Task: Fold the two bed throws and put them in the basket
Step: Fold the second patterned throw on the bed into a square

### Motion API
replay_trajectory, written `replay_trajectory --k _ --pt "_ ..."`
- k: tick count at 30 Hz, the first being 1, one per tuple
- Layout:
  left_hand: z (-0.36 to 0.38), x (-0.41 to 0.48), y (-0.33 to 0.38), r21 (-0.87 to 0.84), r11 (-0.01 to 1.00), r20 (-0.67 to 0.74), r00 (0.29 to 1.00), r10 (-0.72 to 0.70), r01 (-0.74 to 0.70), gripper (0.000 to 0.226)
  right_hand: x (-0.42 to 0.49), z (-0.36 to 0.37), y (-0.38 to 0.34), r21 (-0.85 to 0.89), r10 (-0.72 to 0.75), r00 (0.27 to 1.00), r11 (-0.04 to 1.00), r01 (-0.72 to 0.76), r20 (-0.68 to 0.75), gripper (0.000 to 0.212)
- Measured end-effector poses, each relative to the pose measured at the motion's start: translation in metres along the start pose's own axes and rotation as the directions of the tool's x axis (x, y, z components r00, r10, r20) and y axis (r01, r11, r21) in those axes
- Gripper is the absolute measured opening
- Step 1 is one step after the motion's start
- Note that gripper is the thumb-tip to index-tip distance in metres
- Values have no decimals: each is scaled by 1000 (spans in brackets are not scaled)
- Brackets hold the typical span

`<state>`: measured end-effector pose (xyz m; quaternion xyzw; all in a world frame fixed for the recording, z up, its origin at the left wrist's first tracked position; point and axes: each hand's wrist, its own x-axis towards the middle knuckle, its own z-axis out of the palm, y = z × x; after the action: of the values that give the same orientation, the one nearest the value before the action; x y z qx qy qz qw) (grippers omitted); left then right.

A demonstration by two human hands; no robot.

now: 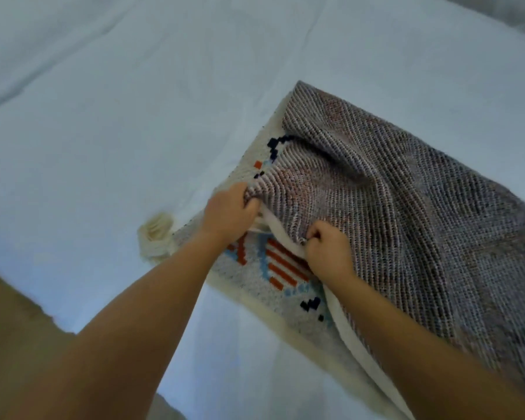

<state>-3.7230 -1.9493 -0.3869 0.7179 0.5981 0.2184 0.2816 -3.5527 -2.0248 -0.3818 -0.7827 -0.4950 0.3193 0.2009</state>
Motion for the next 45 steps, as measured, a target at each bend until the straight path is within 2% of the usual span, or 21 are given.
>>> replay_trajectory --k 3,5,8,10,12,13,14,16,18,20,21,24,25,27,29,31,34,36,38,41,45 --pt "-42 -16 -37 51 984 -105 980 -167 173 35 -19 28 -15 200 66 984 975 -99 164 34" --pt "-67 -28 -64 132 959 -164 960 -228 250 39 -30 53 -27 252 54 970 961 -115 237 34" --pt "-88 -51 -95 286 894 -184 935 -302 345 37 -44 87 -37 129 -1 950 991 -41 311 32" --pt "-91 -67 -111 419 831 -71 925 -373 367 30 -52 100 -35 19 -9 947 1000 3 321 24" --pt "-88 -80 -121 503 766 43 873 -485 401 28 -59 106 -30 -60 -65 941 994 90 331 10" --pt "-85 -84 -124 516 742 61 846 -529 427 30 -63 107 -27 -105 -118 936 981 161 332 10" --pt "-82 -87 -126 525 726 51 836 -547 443 31 -67 107 -22 -154 -176 926 959 237 333 23" --pt "-76 -91 -126 527 716 -22 849 -528 458 29 -73 107 -12 -251 -276 889 890 380 365 51" --pt "-72 -93 -127 377 775 -60 848 -526 507 28 -79 106 -1 -379 -309 859 799 468 409 68" --pt "-71 -97 -127 167 840 -22 854 -520 516 33 -81 104 7 -474 -317 868 740 478 381 71" --pt "-71 -100 -126 138 871 -7 879 -476 472 37 -81 102 9 -512 -316 878 719 469 360 69" --pt "-71 -102 -120 276 923 62 953 -296 268 59 -82 95 12 -607 -294 883 644 466 365 65" --pt "-70 -100 -118 355 905 101 953 -285 233 61 -81 92 12 -627 -283 885 627 463 371 65" --pt "-67 -95 -113 516 829 124 939 -320 214 48 -81 88 11 -640 -264 892 625 448 366 64" --pt "-66 -91 -109 625 745 74 932 -355 234 36 -80 84 9 -629 -258 896 642 438 360 56" --pt "-72 -90 -112 707 654 35 910 -413 269 40 -81 79 7 -601 -266 891 664 445 367 42" --pt "-99 -92 -127 770 486 -50 800 -598 412 45 -83 76 7 -530 -280 871 705 472 405 32" --pt "-105 -98 -131 771 433 -98 759 -644 467 47 -87 77 10 -489 -289 863 729 479 414 33" --pt "-94 -106 -123 802 430 -95 799 -593 414 49 -95 79 17 -438 -280 859 768 468 428 47" --pt "-62 -114 -98 792 546 -13 900 -435 275 69 -113 78 33 -366 -230 823 810 458 519 76" --pt "-25 -110 -56 692 720 115 978 -175 47 78 -124 66 51 -242 -236 801 873 423 551 75"
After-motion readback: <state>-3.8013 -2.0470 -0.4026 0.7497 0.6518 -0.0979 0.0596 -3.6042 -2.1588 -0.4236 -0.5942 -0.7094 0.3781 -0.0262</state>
